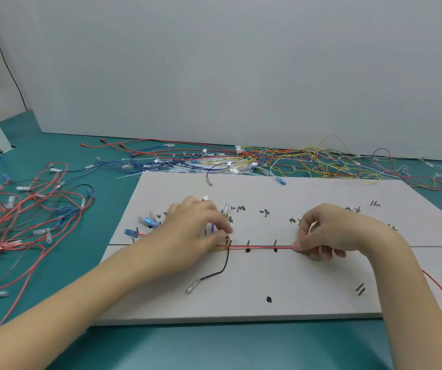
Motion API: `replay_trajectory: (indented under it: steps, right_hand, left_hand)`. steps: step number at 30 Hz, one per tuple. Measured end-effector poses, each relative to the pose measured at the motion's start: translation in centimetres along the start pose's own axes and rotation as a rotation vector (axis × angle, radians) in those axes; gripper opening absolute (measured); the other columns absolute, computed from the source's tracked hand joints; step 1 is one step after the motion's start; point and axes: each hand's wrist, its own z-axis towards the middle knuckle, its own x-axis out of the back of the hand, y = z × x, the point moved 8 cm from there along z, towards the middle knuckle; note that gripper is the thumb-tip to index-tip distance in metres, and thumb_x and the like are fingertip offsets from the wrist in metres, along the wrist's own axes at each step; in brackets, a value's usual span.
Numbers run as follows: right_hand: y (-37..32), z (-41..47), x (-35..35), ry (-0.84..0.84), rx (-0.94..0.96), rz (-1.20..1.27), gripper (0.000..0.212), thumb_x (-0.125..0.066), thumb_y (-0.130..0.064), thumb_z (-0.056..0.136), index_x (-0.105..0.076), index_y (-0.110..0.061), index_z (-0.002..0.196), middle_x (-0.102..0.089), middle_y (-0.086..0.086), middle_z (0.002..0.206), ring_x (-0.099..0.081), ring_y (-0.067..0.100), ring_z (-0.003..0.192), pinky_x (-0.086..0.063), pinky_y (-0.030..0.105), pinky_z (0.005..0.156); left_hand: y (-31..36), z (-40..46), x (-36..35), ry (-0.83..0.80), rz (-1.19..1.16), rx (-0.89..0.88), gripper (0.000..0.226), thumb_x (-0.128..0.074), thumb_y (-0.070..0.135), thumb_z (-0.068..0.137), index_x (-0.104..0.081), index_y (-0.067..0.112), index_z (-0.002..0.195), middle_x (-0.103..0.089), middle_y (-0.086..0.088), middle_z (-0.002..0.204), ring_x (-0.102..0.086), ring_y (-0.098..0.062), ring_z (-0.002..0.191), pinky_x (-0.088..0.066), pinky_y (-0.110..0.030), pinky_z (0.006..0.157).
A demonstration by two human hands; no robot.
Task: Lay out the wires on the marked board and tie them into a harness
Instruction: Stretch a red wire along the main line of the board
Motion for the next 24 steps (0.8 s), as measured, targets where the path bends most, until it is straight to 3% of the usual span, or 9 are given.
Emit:
replay_trajectory:
  steps: [6, 10, 13, 16, 19, 24]
  right_hand:
    - [1.1, 0.3, 0.8, 0.068, -0.060, 0.033, 0.022, -0.081, -0.018, 0.077, -0.060, -0.010, 0.079, -0.069, 0.002, 0.061, -0.059, 0.014, 0.046, -0.045, 0.020, 0.043]
    - [1.7, 0.2, 1.2, 0.085, -0.085, 0.063, 0.023, -0.080, -0.013, 0.077, -0.057, -0.010, 0.078, -0.068, 0.002, 0.057, -0.060, 0.015, 0.045, -0.047, 0.021, 0.044]
    - [2.5, -0.1, 1.7, 0.130, -0.110, 0.074, 0.027, -0.081, -0.013, 0.077, -0.055, -0.010, 0.086, -0.065, 0.008, 0.069, -0.059, 0.019, 0.051, -0.051, 0.026, 0.050]
    - [3.6, -0.6, 1.8, 0.155, -0.164, 0.117, 0.034, -0.081, -0.017, 0.077, -0.052, -0.011, 0.093, -0.059, 0.009, 0.075, -0.054, 0.021, 0.055, -0.049, 0.027, 0.049]
    - [4.7, -1.0, 1.9, 0.150, -0.219, 0.148, 0.036, -0.081, -0.021, 0.077, -0.054, -0.012, 0.097, -0.058, 0.007, 0.069, -0.053, 0.018, 0.050, -0.046, 0.024, 0.045]
    - [5.4, -1.0, 2.1, 0.136, -0.211, 0.176, 0.030, -0.081, -0.016, 0.077, -0.060, -0.008, 0.096, -0.062, 0.006, 0.068, -0.055, 0.016, 0.053, -0.045, 0.024, 0.045]
  left_hand:
    - [4.0, 1.9, -4.3, -0.107, 0.040, -0.149, 0.023, -0.051, 0.036, 0.098, -0.063, 0.034, 0.118, -0.055, 0.013, 0.108, -0.039, -0.010, 0.104, -0.033, -0.030, 0.092]
    - [4.2, 2.9, -5.1, -0.122, -0.113, -0.124, 0.014, -0.061, 0.021, 0.094, -0.072, 0.024, 0.102, -0.056, 0.007, 0.095, -0.048, 0.000, 0.084, -0.040, -0.021, 0.079]
    - [3.6, 3.1, -5.1, -0.091, -0.218, -0.068, 0.009, -0.068, 0.017, 0.088, -0.074, 0.023, 0.091, -0.058, 0.009, 0.086, -0.052, 0.000, 0.077, -0.041, -0.017, 0.073]
    - [2.9, 3.1, -4.8, -0.020, -0.179, -0.005, 0.003, -0.073, 0.028, 0.083, -0.071, 0.029, 0.082, -0.058, 0.014, 0.079, -0.049, -0.004, 0.086, -0.036, -0.029, 0.078]
    - [2.2, 3.1, -4.1, 0.026, -0.085, 0.050, 0.015, -0.077, 0.043, 0.076, -0.065, 0.034, 0.076, -0.056, 0.017, 0.075, -0.045, -0.004, 0.092, -0.023, -0.030, 0.080]
    - [1.7, 2.9, -3.9, -0.050, -0.208, 0.025, 0.014, -0.080, 0.035, 0.076, -0.068, 0.031, 0.071, -0.059, 0.014, 0.071, -0.052, -0.010, 0.080, -0.045, -0.033, 0.079]
